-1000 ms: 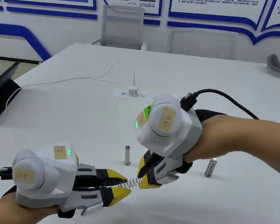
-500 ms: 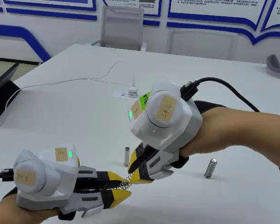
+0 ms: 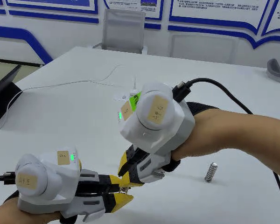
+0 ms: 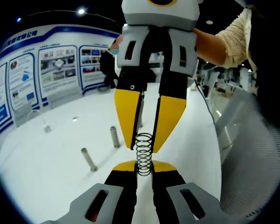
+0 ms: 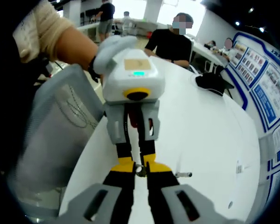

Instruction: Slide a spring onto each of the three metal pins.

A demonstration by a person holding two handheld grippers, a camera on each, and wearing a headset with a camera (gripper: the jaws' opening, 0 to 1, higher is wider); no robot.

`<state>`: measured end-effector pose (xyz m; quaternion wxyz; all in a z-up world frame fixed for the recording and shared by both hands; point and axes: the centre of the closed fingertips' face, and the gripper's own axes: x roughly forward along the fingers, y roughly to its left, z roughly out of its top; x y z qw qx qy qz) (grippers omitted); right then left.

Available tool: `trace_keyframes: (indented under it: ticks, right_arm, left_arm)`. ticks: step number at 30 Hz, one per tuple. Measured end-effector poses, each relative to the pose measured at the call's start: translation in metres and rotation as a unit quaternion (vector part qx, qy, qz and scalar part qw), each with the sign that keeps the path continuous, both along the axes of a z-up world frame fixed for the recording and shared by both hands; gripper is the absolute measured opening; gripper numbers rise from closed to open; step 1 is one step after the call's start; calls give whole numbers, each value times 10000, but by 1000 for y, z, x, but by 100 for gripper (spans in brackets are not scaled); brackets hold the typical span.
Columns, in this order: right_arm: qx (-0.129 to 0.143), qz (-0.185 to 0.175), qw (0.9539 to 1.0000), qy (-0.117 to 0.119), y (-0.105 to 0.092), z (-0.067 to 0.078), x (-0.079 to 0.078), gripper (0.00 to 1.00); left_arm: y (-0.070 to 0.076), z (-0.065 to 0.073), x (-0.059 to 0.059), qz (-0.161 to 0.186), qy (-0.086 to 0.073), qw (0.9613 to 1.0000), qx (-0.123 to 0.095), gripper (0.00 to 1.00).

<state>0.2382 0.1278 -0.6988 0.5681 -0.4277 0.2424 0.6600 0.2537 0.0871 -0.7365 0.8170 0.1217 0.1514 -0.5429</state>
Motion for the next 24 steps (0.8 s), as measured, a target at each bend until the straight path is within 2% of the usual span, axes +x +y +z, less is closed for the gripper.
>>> trace_keyframes:
  ticks: [5,9,24]
  right_arm:
    - [-31,-12,10000,27,1,0,0,11]
    - [-128,-74,9999,57,-3,-3,1,15]
    - [-272,-187,9993,192,-5,-16,5,14]
  left_arm:
    - [1,0,0,7,3,10000,-3,11]
    - [2,0,1,21,1,10000,-12,11]
    - [1,3,3,21,-61,10000,-38,11]
